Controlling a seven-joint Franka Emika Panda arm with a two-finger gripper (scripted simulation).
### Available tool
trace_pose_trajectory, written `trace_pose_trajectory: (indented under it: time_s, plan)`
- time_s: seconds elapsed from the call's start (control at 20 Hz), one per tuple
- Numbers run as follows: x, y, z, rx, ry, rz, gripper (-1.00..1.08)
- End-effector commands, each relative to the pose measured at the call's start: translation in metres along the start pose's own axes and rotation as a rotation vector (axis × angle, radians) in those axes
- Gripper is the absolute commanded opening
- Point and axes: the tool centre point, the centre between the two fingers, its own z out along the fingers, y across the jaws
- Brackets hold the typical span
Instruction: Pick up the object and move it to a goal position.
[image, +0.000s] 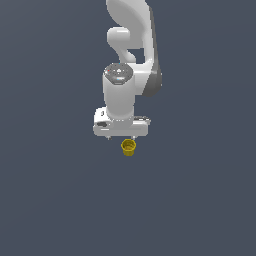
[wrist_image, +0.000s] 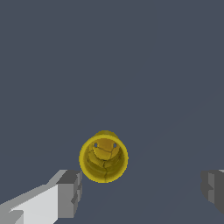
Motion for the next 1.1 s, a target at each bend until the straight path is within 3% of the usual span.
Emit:
trace_pose_trajectory:
  time_s: [0.0, 0.5, 1.05]
  plan:
    - [0.000, 0.000, 0.000, 0.000, 0.000, 0.000, 1.00]
    - [0.008, 0.024, -0.010, -0.021, 0.033, -0.013, 1.00]
    - [0.006, 0.016, -0.001, -0.014, 0.031, 0.049, 1.00]
